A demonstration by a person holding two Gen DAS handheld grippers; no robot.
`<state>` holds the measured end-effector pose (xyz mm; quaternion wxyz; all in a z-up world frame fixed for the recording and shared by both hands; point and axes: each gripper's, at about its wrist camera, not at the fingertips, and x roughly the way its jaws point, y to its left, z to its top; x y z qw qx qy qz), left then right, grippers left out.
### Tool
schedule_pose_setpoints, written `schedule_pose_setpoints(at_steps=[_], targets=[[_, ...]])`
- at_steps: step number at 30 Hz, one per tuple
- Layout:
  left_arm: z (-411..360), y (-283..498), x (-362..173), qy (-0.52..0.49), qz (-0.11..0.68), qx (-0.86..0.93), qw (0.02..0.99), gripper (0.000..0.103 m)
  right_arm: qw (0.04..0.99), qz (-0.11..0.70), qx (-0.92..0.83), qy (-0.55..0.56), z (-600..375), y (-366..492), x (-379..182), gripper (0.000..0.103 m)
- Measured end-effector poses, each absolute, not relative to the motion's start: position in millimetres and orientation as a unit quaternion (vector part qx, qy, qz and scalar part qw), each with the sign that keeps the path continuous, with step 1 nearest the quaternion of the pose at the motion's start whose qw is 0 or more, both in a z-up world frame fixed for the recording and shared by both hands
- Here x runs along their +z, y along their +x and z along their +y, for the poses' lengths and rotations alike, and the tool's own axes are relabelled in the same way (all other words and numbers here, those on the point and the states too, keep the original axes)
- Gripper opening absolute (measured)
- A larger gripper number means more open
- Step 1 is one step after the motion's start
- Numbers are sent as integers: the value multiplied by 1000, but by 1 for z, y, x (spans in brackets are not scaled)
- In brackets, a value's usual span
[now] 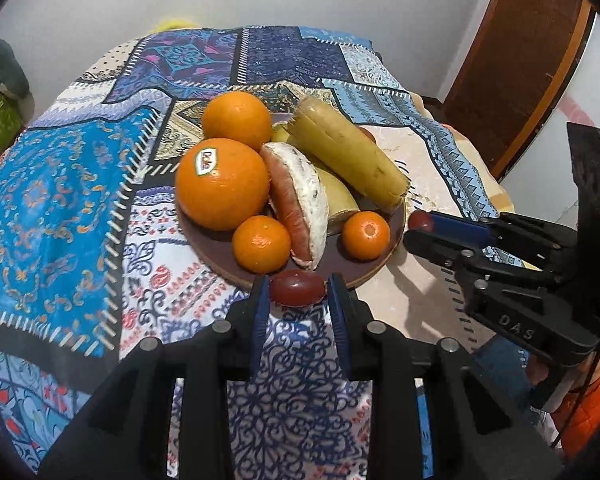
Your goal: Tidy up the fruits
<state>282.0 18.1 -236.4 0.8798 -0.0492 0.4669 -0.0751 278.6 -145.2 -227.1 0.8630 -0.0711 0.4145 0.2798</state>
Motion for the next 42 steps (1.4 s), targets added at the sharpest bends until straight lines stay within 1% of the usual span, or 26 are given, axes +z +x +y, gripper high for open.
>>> schedule_pose_setpoints(at_steps=[14, 15, 17, 19, 20, 21, 25, 28, 32, 38, 42], targets=[[14, 293, -247, -39, 466, -69, 881, 30, 858, 423, 285, -56, -147, 293, -239, 24], [14, 293, -247, -38, 467, -69, 881, 32, 858, 424, 285, -53, -148, 293, -239, 24], [14, 293, -248, -40, 470, -70, 879, 41, 857, 426, 285, -54, -147, 294, -239, 25], [15, 292, -248, -42, 471, -67, 878, 43, 857, 428, 283, -56, -147, 294, -238, 29], [15, 291, -248, -41, 472, -66, 878, 43, 857, 428, 281, -57, -147, 294, -238, 36], [15, 290, -247, -41, 471, -64, 879, 43, 858, 427, 280, -57, -148, 294, -237, 40], [19, 281, -236, -43, 460, -56, 885, 43, 863, 420, 274, -57, -153, 289, -230, 40], [23, 270, -216, -46, 439, -45, 896, 43, 871, 407, 272, -52, -158, 282, -216, 40], [28, 248, -179, -51, 398, -30, 916, 43, 887, 372, 270, -46, -167, 264, -183, 40], [27, 196, -107, -45, 307, -9, 951, 43, 917, 292, 271, -32, -182, 219, -116, 40], [19, 151, -56, -40, 233, -3, 972, 43, 932, 235, 277, -15, -192, 182, -72, 40]])
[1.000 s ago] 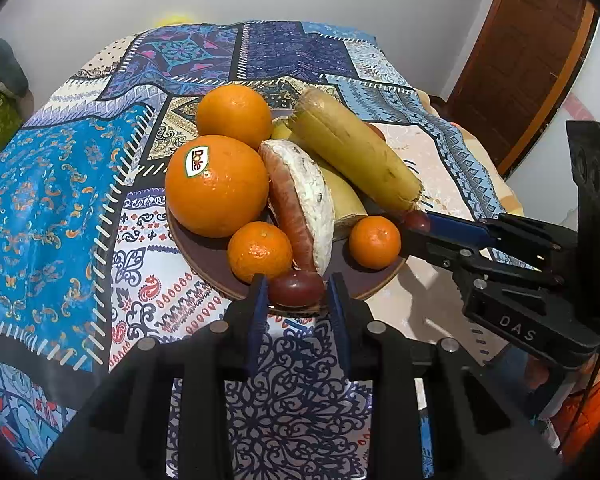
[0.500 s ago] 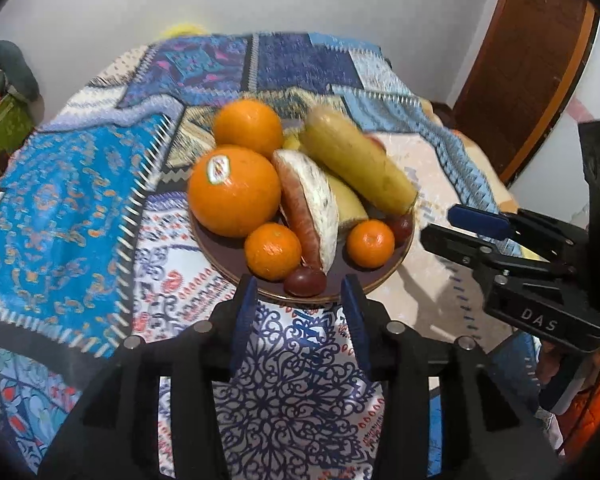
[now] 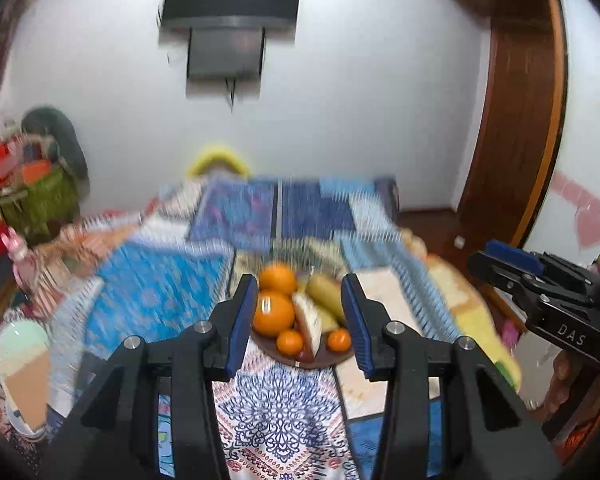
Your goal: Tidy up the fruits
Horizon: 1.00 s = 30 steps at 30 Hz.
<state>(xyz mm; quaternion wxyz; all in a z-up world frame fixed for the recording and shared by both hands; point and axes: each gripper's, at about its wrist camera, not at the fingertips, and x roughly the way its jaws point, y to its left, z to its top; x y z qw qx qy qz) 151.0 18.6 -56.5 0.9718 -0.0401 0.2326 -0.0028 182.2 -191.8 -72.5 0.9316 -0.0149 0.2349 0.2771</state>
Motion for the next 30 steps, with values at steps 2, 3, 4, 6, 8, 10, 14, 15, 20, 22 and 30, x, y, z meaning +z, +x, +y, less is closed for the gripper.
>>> schedule_pose_setpoints(at_steps=[2, 3, 4, 6, 8, 10, 14, 15, 20, 22, 30], targets=[[15, 132, -38, -36, 203, -1, 978, 43, 937, 208, 279, -9, -196, 164, -54, 40], [12, 118, -27, -31, 184, 0, 982, 43, 941, 190, 280, -6, -199, 151, -43, 40], [10, 110, -20, -28, 172, 0, 985, 43, 943, 175, 282, -3, -201, 140, -33, 40], [6, 92, -6, -22, 148, 0, 989, 43, 948, 149, 283, 3, -204, 121, -19, 40], [2, 74, 5, -18, 128, -4, 992, 44, 950, 129, 284, 10, -207, 107, -8, 41], [-2, 59, 14, -13, 112, -3, 994, 49, 952, 110, 285, 21, -210, 92, 2, 44], [-4, 39, 22, -16, 86, 4, 996, 69, 957, 85, 276, 30, -212, 76, 7, 61], [-5, 37, 24, -13, 84, 3, 996, 69, 959, 79, 269, 29, -212, 72, 7, 68], [-8, 28, 25, -6, 77, 13, 997, 90, 967, 65, 246, 27, -211, 65, 4, 88], [-8, 24, 24, -5, 74, 17, 997, 95, 969, 63, 237, 24, -213, 65, 5, 93], [-8, 22, 19, -4, 80, 23, 996, 102, 974, 54, 219, 11, -213, 53, 4, 103]])
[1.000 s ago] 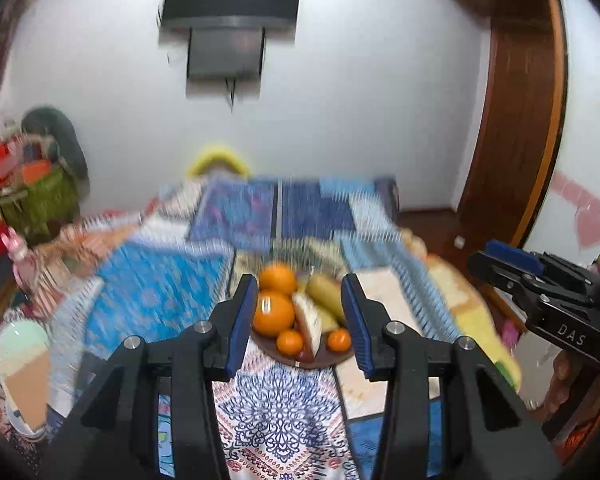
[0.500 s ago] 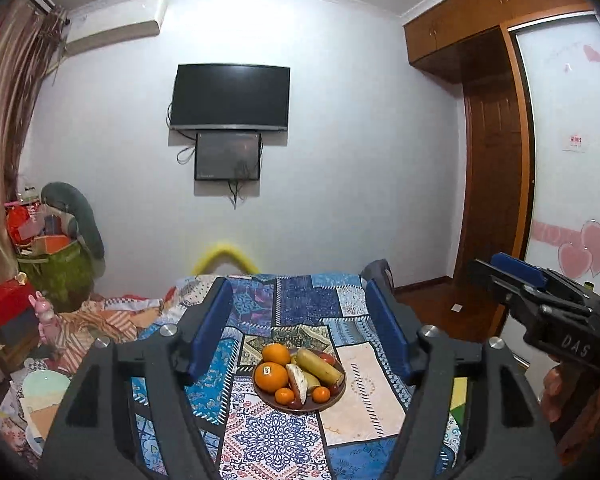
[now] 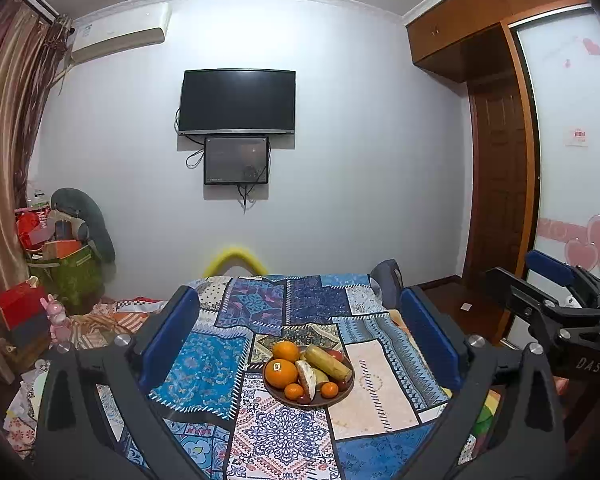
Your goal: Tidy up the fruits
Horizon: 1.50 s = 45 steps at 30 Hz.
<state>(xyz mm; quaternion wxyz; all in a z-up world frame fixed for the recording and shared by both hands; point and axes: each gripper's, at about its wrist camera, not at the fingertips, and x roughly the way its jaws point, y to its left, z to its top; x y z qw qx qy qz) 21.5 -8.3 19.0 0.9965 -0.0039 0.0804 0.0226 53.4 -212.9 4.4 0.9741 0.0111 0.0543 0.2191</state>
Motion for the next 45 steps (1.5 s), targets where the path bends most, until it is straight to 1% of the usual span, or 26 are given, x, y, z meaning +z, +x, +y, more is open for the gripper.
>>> schedule_pose_setpoints(at_steps=[45], targets=[[-13, 24, 15, -7, 84, 13, 996, 103, 976, 56, 211, 13, -218, 48, 4, 103]])
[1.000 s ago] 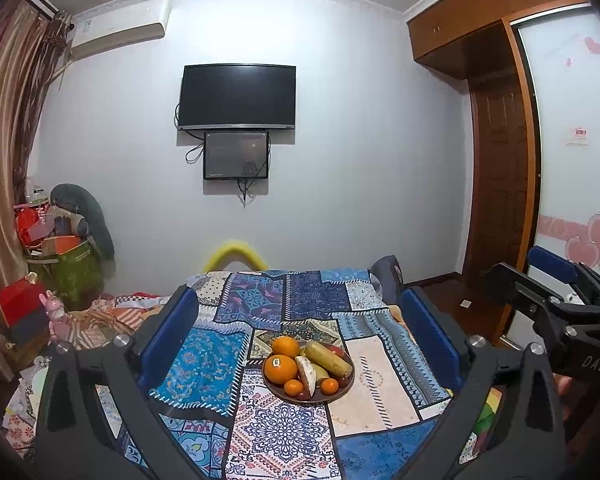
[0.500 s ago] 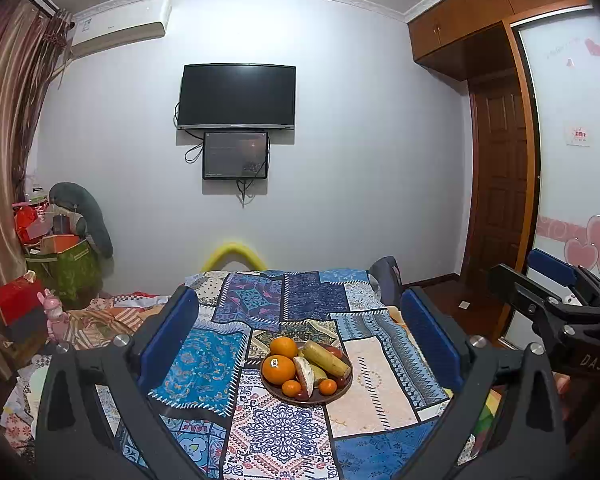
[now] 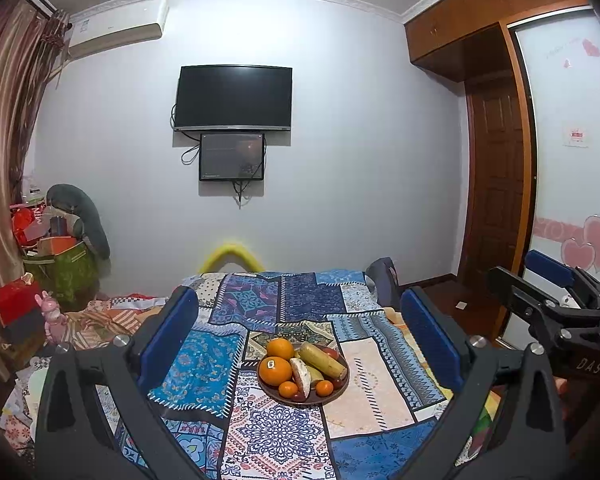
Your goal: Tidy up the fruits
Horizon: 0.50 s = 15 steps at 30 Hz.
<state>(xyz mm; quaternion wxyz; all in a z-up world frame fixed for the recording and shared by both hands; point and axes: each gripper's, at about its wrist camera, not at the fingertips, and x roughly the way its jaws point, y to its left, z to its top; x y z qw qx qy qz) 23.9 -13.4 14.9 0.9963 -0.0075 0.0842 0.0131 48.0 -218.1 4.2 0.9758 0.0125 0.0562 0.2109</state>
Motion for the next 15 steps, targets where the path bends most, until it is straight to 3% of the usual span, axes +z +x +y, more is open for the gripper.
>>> schedule_pose_setpoints(at_steps=[15], targets=[[-16, 23, 15, -8, 87, 5, 996, 103, 976, 54, 211, 11, -218, 45, 6, 103]])
